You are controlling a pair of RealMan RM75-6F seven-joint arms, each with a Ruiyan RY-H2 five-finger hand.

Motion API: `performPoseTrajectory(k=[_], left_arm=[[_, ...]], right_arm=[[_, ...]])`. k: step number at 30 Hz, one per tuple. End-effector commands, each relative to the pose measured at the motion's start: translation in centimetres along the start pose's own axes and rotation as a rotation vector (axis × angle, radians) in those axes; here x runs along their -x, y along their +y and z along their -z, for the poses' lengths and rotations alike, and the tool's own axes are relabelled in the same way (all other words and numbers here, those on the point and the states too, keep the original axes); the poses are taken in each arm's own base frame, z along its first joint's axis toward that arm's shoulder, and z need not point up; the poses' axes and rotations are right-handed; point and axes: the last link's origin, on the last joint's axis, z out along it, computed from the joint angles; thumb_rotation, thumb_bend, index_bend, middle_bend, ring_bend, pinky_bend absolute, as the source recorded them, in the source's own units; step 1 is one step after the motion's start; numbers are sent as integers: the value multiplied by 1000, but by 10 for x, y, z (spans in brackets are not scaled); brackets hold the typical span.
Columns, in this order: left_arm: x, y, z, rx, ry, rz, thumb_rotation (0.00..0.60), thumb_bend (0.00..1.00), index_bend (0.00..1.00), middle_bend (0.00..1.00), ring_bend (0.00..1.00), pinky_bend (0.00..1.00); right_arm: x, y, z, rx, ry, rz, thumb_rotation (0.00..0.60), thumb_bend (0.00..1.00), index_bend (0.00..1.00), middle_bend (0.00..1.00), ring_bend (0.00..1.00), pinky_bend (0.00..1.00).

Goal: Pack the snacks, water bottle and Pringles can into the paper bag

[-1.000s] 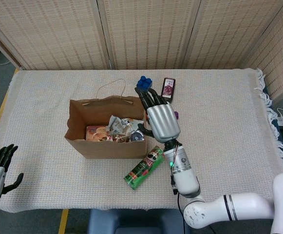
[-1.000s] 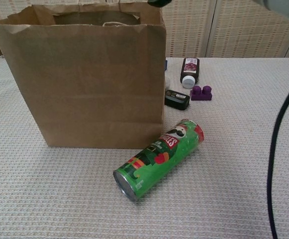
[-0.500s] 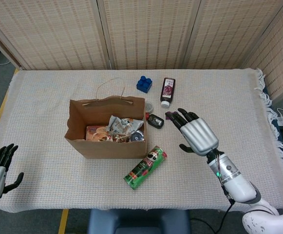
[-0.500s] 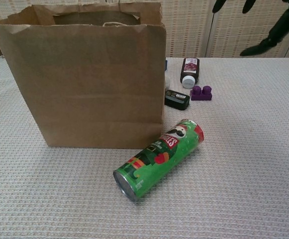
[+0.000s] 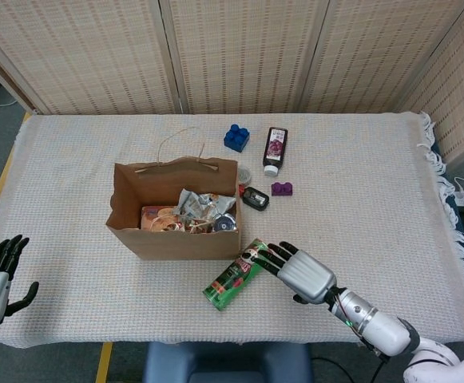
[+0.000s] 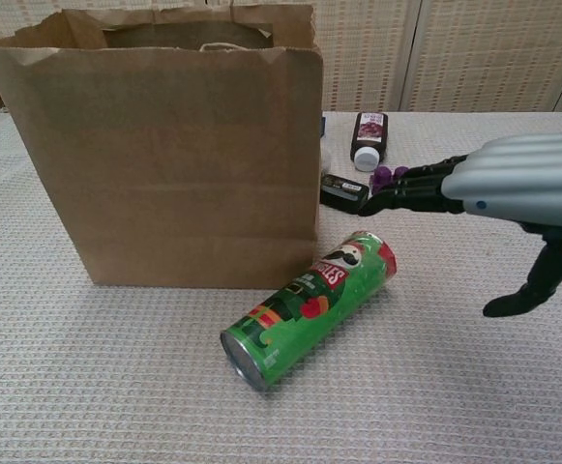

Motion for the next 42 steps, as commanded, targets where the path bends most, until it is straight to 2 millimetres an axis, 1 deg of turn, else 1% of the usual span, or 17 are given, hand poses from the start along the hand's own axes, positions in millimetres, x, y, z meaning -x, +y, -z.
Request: performPoseTrajectory(k=[1,16,24,33,36,38,39,40,42], left_arm=[[0,0,0,2,-1,4,600,370,0,0,0,0],[-1,-1,0,12,-5,15,600,370,0,0,0,0],[-1,-1,1,16,-5,18,600,371,0,0,0,0],[-1,-2,1,18,-7,23,600,369,0,0,0,0],[-1,-2,1,20,-8,25,600,370,0,0,0,0],[-1,-2,1,21,-9,26,600,371,0,0,0,0],[-1,-2,1,21,-9,27,600,370,0,0,0,0],[-1,-2,1,21,-9,27,600,371,0,0,0,0],[-1,-2,1,21,-9,28,600,372,0,0,0,0]], right_arm=[[8,-10,-13,-19,-28,4,600,63,0,2,0,100],[24,-42,-60,-41,-59,-23,600,62,0,0,0,82],[24,-50,-81,-26,-53,-39,600,63,0,0,0,82],[35,-57,-100,3,-100,-23,600,63,0,0,0,89],[38,-60,-104,9,-109,-21,600,64,0,8,0,139],[40,-62,-106,15,-107,-16,600,86,4,44,8,187],[41,-63,-107,16,-106,-15,600,109,22,77,27,219],[41,-65,-108,18,-99,-14,600,136,62,120,66,267],[41,-68,-108,18,-82,-9,600,186,194,239,207,407]])
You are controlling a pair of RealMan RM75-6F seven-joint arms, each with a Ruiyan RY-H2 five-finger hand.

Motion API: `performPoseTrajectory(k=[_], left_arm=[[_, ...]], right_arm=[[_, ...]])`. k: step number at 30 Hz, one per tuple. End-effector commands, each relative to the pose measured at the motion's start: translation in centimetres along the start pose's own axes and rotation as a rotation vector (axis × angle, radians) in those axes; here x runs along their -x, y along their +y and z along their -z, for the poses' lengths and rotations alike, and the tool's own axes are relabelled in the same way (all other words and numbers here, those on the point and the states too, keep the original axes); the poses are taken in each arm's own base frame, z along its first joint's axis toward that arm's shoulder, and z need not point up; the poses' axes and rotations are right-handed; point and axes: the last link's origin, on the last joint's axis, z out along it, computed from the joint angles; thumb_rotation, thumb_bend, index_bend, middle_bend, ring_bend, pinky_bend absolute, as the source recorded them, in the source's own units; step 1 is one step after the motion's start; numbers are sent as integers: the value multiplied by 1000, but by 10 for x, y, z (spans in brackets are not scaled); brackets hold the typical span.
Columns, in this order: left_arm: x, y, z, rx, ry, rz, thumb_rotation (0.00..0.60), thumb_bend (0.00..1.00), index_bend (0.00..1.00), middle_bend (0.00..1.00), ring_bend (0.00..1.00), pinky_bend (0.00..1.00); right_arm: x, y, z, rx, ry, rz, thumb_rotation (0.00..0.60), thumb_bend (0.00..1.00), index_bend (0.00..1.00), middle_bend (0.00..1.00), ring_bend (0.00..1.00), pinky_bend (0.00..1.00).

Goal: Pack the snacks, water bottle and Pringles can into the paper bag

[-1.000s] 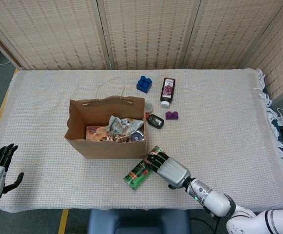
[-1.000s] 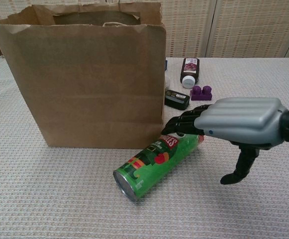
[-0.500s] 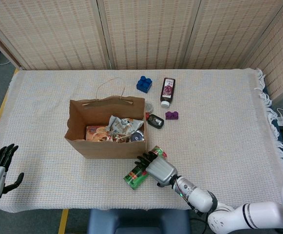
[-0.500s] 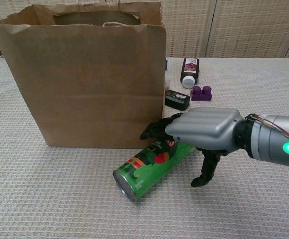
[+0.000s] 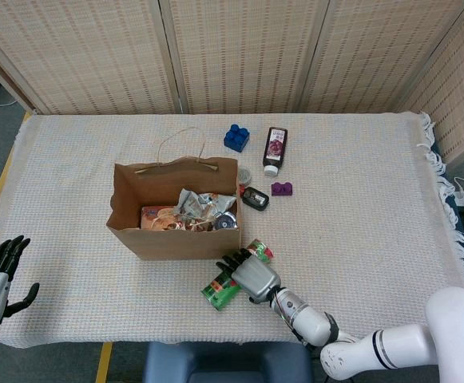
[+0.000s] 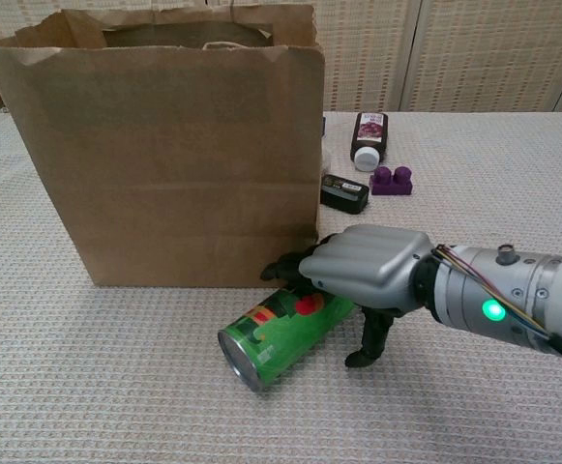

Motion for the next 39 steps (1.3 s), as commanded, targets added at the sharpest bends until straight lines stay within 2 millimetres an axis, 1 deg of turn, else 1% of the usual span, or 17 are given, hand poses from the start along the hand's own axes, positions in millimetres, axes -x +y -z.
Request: performPoseTrajectory(k=[1,2,4,5,8,9,13,15,16,18,21,25,29,31,34,36,39], left_arm=[[0,0,0,0,0,0,600,372,0,0,0,0],[0,0,0,0,0,1,600,371,0,0,0,0],[0,0,0,0,0,3,600,370,0,0,0,0],[0,0,0,0,-1,3,600,370,0,0,0,0],[0,0,0,0,-1,3,600,370,0,0,0,0],[0,0,0,0,-1,3,600,370,0,0,0,0],[0,0,0,0,0,2,600,369,0,0,0,0],[0,0,0,-1,0,-1,600,369,0,0,0,0],[0,0,0,-2,1,-3,600,370,0,0,0,0],[0,0,0,-3,1,-6,600,370,0,0,0,0],[0,0,1,-4,2,-7,600,369,0,0,0,0],[0,1,0,-5,2,-11,600,370,0,0,0,0],[0,1,0,-6,4,-15,600,369,0,0,0,0],[1,2,0,-7,4,-18,600,370,0,0,0,0],[1,2,0,-8,5,-21,600,370,0,0,0,0],[1,2,-1,-9,5,-23,600,371,0,0,0,0],[1,2,-1,-9,5,-24,600,370,0,0,0,0]], right_arm=[[1,-3,-1,0,20,8,600,207,270,307,295,488],[1,-4,0,0,33,11,600,234,366,391,405,582],[2,-3,3,-1,47,21,600,276,504,501,544,700],[3,-2,5,0,49,21,600,299,564,546,597,743],[4,2,14,4,53,26,600,326,649,602,665,792],[3,4,19,6,55,25,600,329,658,608,671,795],[3,6,23,7,59,23,600,332,667,614,676,795],[-1,15,39,24,80,11,600,332,668,615,677,795],[-6,23,52,45,105,-11,600,332,668,615,677,795],[-13,34,69,66,137,-43,600,333,668,615,677,795],[-24,49,88,101,186,-83,600,332,668,615,677,795],[-45,75,120,165,287,-144,600,333,668,615,677,795],[-65,97,144,221,395,-199,600,332,668,614,677,795],[-76,107,153,246,463,-235,600,333,668,615,677,795],[-94,118,160,276,576,-278,600,332,668,615,677,796],[-105,124,161,296,644,-299,600,333,668,615,677,796],[-123,126,155,320,749,-340,600,333,668,615,677,796]])
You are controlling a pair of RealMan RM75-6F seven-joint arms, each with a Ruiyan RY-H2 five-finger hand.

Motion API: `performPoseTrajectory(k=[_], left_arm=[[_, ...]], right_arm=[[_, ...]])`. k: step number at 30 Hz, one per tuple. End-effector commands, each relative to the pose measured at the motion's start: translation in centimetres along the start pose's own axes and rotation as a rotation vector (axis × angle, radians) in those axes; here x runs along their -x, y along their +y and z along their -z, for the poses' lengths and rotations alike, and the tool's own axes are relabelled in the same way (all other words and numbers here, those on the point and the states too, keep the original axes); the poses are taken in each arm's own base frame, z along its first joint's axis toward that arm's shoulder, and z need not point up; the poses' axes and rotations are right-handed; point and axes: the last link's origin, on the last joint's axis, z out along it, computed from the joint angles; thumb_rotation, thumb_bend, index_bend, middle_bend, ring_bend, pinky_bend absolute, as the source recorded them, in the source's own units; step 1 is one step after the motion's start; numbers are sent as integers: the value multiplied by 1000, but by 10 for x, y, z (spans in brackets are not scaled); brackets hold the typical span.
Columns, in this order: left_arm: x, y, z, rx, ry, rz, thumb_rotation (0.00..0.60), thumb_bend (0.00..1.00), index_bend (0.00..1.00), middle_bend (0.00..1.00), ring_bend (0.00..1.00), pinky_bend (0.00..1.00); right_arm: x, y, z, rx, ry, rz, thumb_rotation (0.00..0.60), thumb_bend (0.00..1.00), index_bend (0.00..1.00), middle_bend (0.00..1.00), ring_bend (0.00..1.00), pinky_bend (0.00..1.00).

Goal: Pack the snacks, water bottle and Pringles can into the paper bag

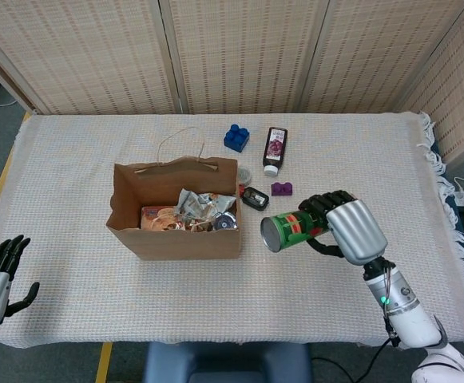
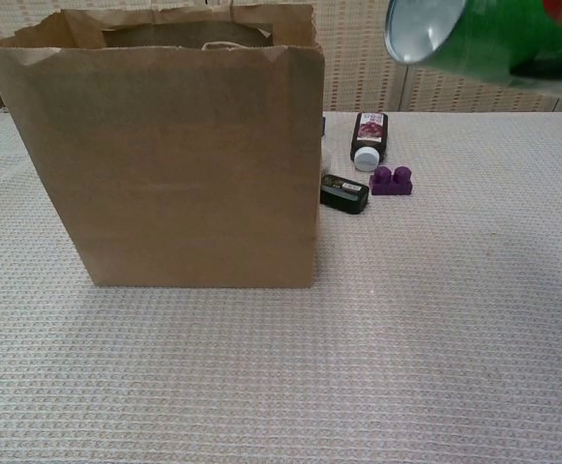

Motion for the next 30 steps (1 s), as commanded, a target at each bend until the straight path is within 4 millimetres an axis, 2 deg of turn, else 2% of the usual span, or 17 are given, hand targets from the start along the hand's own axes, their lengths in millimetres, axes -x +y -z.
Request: performPoseTrajectory(k=[1,6,11,16,19,24,30], left_arm=[[0,0,0,0,0,0,600,371,0,0,0,0],[0,0,-1,0,-1,1,600,370,0,0,0,0],[0,0,-1,0,-2,6,600,370,0,0,0,0],[0,-1,-1,2,-3,14,600,371,0,0,0,0],[-1,-1,0,3,-4,17,600,371,0,0,0,0],[-1,-2,0,5,-4,20,600,371,0,0,0,0],[-1,-2,0,5,-4,22,600,371,0,0,0,0]], right_arm=[[-18,-7,-20,38,154,-74,600,332,668,615,677,796],[-21,-43,-52,7,250,-123,600,330,666,615,677,796],[-13,-91,-85,-39,320,-148,600,329,661,616,674,795],[3,-136,-110,-47,352,-180,600,328,659,616,672,794],[16,-157,-119,-52,346,-189,600,329,655,616,670,793],[38,-184,-128,-56,346,-228,600,328,648,615,663,790],[53,-197,-139,-35,368,-275,600,329,647,615,658,786]])
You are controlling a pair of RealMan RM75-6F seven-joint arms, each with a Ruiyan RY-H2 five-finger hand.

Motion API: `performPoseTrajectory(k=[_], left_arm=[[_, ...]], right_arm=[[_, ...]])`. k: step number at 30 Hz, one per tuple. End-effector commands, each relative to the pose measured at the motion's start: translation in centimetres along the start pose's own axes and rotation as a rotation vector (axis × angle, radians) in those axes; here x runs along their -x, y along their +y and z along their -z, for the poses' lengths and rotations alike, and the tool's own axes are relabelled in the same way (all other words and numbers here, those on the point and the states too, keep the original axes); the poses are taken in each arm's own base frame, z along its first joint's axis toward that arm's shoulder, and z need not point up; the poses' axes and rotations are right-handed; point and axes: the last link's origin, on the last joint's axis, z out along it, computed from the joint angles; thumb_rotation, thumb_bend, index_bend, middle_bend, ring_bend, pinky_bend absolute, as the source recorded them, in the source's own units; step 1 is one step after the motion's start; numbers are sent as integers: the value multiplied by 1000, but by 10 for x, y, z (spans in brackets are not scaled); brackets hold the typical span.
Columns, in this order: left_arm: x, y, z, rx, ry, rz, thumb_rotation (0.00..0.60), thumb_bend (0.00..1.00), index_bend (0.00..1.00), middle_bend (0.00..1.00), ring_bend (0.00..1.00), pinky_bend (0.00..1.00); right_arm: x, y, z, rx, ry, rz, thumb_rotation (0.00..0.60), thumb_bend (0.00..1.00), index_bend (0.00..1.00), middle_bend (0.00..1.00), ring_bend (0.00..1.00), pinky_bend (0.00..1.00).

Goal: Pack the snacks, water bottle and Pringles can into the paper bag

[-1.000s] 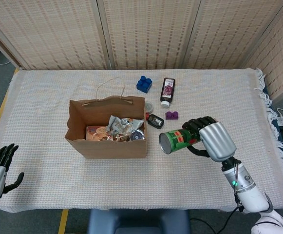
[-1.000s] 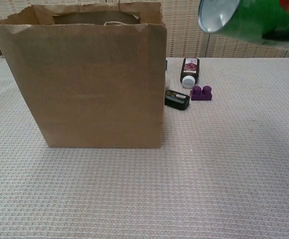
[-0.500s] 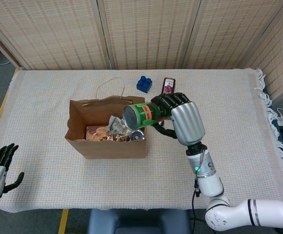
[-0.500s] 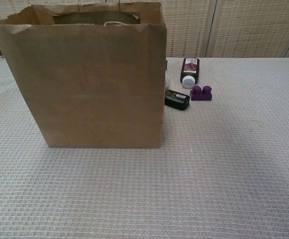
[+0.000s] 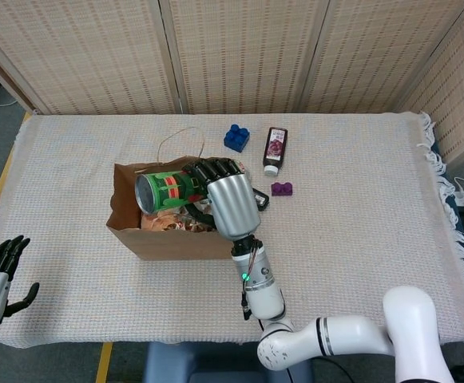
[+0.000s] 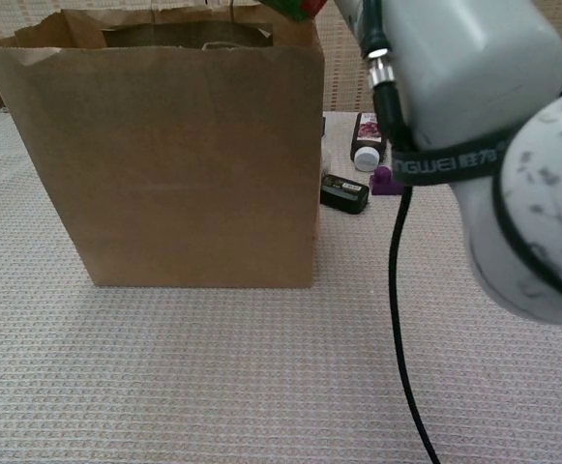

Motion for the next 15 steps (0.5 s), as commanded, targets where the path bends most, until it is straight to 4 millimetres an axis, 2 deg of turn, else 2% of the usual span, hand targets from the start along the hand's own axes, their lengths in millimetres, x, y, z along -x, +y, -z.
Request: performPoseTrajectory(k=[1,9,15], left_arm=[[0,0,0,0,0,1,600,371,0,0,0,0],[0,0,1,0,0,4,600,371,0,0,0,0],[0,0,1,2,-1,5,600,370,0,0,0,0]], right_arm=[[10,-9,-5,18,26,-47,600,329,647,616,658,786],[17,-20,-15,42,62,-127,600,329,646,615,658,786],[29,-18,-7,51,7,-88,600,329,618,616,634,775]])
